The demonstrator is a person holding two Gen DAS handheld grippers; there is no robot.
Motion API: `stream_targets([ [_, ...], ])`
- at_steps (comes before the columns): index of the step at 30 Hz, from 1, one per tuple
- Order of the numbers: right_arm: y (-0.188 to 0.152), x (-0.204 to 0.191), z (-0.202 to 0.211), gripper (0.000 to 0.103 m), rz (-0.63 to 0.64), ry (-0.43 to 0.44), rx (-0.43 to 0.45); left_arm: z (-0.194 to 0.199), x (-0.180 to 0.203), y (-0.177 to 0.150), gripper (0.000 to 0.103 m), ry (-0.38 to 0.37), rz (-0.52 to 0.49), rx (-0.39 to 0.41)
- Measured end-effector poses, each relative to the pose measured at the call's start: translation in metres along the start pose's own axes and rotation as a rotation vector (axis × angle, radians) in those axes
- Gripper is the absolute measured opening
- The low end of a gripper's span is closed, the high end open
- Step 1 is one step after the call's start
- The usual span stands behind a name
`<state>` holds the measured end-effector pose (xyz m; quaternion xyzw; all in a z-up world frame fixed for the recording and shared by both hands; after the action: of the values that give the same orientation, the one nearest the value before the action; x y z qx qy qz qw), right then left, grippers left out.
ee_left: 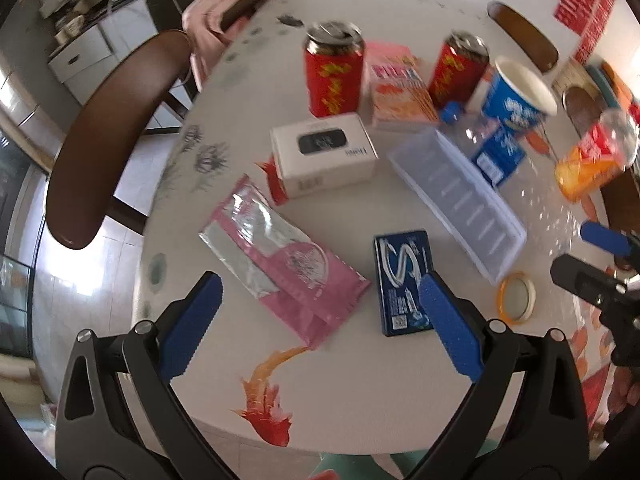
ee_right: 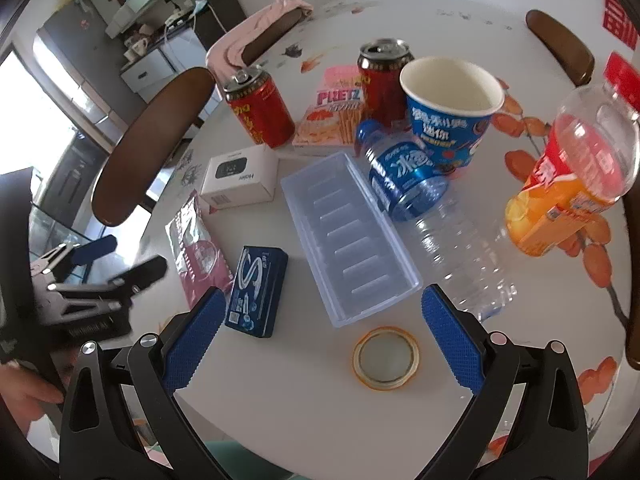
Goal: Collect trash
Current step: 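Grasp the blue gum box with the left tool while the right tool grasps the tape roll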
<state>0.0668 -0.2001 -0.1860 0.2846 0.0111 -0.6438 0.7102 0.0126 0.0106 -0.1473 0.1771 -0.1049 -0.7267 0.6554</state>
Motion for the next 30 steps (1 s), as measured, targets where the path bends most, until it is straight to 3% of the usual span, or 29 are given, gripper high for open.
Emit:
stream_targets([
  [14,-0.042,0.035,-0.026,0.096,-0.084,-0.042,-0.097,-0.044,0.051,-0.015,0.096,-0.034,-0.11,-0.107],
  [25,-0.057,0.039,-0.054,0.095,-0.041,-0.087,-0.152,-0.078,0.068,-0.022,0.096,-0.006,-0.143,-0.173],
  [28,-0.059,0.036,-0.061,0.082,-0.006,-0.106,-0.175,-0.085,0.071,-0.024,0.096,0.014,-0.159,-0.189],
  [30,-0.061,0.037,-0.065,0.079,-0.008,-0.12,-0.19,-0.088,0.072,-0.026,0.096,0.018,-0.165,-0.204],
])
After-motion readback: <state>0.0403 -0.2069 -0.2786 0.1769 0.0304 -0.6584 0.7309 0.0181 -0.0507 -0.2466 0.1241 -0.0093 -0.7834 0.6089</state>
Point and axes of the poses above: each gripper's, at about its wrist camera, not at the fingertips, and z roughly against the way its jaws point, x to its right, y to its top, the point moved 5 cm from there along -z, roughly the way its jaws point, and after that the axes turned 6 degrees about y, right-handed, at the moved point
